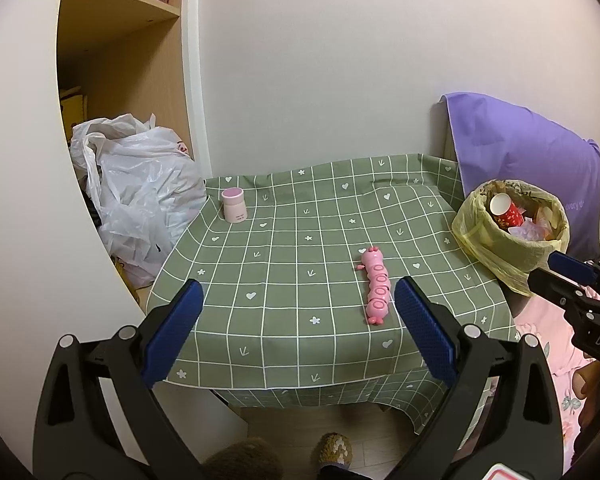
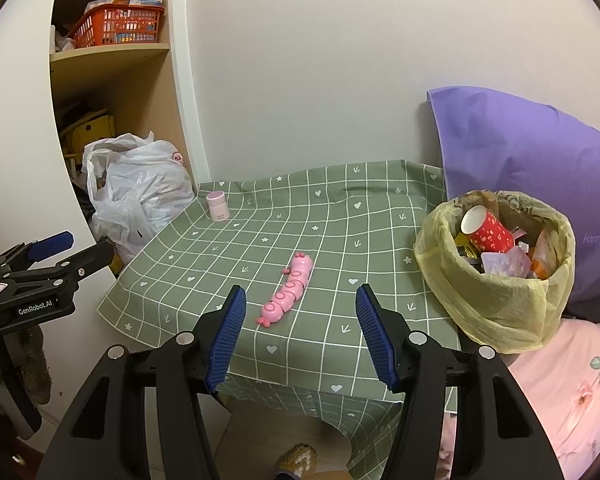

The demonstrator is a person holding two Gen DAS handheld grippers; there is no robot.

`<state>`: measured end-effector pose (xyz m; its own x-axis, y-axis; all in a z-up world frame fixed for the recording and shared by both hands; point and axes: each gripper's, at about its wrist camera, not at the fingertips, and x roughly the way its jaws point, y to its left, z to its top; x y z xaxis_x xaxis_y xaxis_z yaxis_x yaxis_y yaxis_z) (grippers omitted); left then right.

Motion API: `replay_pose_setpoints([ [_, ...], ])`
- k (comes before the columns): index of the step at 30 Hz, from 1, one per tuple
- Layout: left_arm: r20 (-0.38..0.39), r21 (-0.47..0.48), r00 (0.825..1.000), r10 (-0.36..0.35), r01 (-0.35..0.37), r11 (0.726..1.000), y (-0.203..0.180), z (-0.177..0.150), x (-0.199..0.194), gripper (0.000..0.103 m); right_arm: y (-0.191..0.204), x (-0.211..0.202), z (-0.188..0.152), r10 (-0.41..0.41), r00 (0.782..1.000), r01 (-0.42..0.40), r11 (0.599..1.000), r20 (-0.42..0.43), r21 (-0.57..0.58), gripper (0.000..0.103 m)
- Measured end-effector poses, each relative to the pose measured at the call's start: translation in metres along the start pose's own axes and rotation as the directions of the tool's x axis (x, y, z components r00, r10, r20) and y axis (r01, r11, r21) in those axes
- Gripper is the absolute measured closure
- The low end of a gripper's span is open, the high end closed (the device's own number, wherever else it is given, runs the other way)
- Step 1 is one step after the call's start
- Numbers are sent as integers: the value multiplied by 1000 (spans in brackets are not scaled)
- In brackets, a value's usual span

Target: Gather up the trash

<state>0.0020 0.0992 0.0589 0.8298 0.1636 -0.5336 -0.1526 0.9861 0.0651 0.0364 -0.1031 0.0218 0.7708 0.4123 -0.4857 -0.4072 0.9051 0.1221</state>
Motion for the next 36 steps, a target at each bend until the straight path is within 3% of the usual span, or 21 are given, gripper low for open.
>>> replay_pose_setpoints([
  [36,3,-7,1000,-20,20,1000,-5,-3,-3,11,-3,-4,1,-13,1000,13,1000,5,-13,49],
])
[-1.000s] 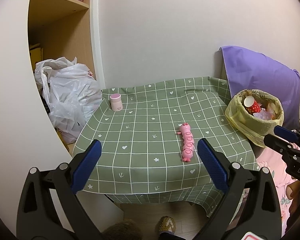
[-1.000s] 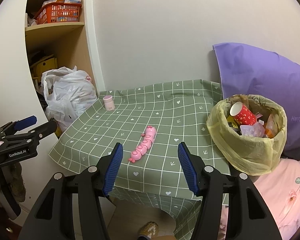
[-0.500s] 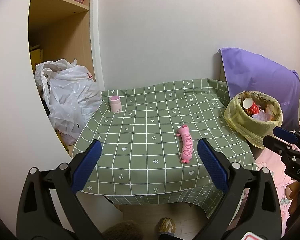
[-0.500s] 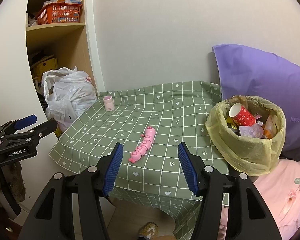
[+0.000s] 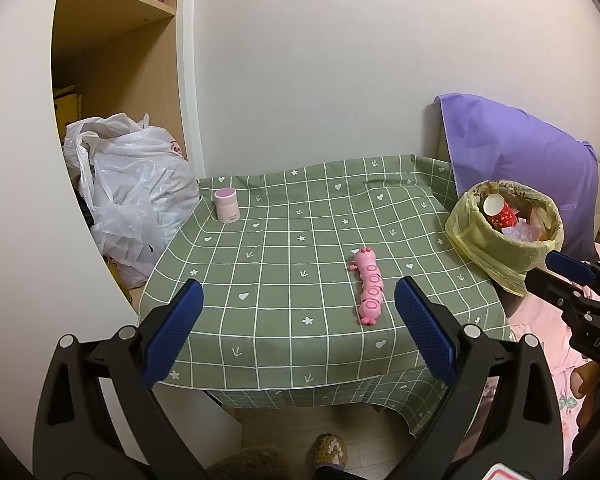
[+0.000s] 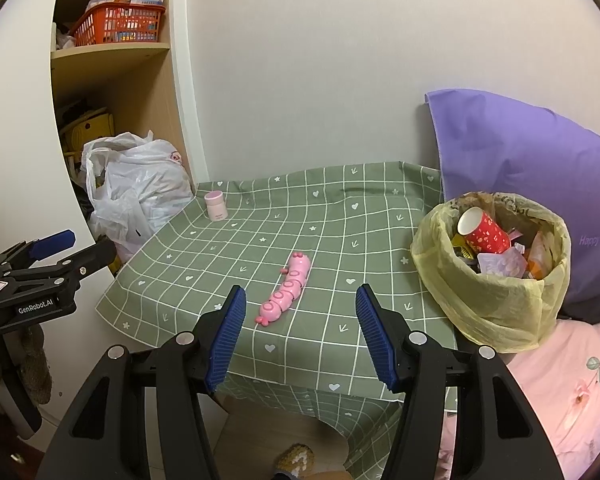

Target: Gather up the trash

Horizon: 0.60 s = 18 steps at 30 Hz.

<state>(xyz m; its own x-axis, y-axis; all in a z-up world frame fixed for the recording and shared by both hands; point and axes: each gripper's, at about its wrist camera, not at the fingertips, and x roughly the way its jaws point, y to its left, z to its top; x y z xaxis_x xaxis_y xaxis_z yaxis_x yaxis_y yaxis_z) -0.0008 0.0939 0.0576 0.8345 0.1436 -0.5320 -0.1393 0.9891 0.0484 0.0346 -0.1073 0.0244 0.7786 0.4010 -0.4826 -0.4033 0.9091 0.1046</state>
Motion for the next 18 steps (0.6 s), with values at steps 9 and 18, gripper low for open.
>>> replay_pose_setpoints([
  [9,2,14,1000,-11,11,1000,-9,-3,2,11,-9,-2,-1,-4,1000,4,1000,2,-6,49],
  [18,-9,3,999,-45,45,999,-8,-4,10,11,-12,2,-3,-5,1000,5,1000,-12,-5,49],
])
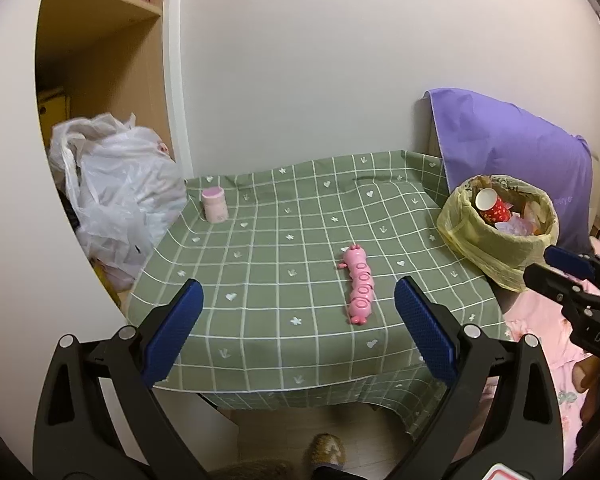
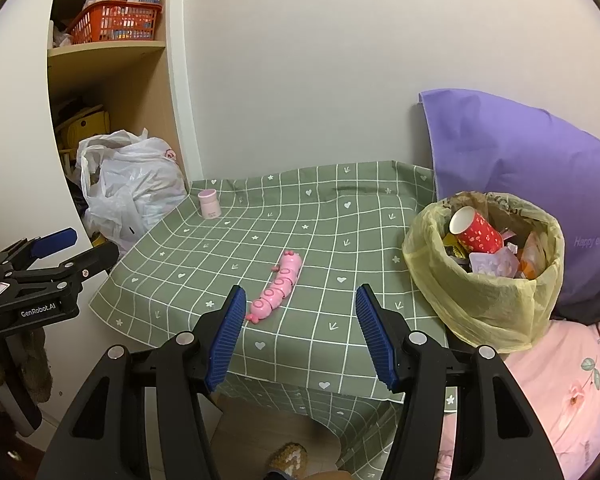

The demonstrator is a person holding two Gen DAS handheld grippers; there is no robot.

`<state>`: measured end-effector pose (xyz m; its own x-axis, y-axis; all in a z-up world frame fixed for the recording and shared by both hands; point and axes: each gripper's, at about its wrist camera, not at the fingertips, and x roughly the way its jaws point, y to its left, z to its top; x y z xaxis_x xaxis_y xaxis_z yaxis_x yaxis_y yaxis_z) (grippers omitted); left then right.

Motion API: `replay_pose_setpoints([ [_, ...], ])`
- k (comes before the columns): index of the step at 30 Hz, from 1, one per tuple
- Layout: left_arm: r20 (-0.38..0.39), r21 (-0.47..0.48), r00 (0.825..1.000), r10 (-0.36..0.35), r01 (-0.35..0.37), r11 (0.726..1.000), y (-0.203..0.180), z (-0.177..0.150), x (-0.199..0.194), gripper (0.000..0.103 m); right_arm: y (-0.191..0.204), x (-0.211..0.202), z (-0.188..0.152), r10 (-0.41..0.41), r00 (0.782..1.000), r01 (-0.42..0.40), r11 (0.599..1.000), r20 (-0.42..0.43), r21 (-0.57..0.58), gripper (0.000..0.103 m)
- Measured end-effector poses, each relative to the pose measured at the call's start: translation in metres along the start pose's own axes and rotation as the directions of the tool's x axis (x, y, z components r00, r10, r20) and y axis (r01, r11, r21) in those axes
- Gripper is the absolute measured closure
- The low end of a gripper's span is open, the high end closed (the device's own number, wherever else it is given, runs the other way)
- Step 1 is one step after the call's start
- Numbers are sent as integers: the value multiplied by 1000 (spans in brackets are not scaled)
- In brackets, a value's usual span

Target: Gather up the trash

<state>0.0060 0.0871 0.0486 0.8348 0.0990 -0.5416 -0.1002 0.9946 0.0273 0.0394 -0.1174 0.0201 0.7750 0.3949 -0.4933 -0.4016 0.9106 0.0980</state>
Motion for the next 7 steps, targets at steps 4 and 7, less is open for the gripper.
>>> replay_pose_setpoints([
  [4,-58,-111,992,-115,108,988,8,3,24,11,-11,6,-2,-5,1000,5,1000,-18,21,49],
  [7,-66,-169,987,-146,133,977,12,12,61,11,-20,17,-1,-36,999,37,999,-37,25,49],
])
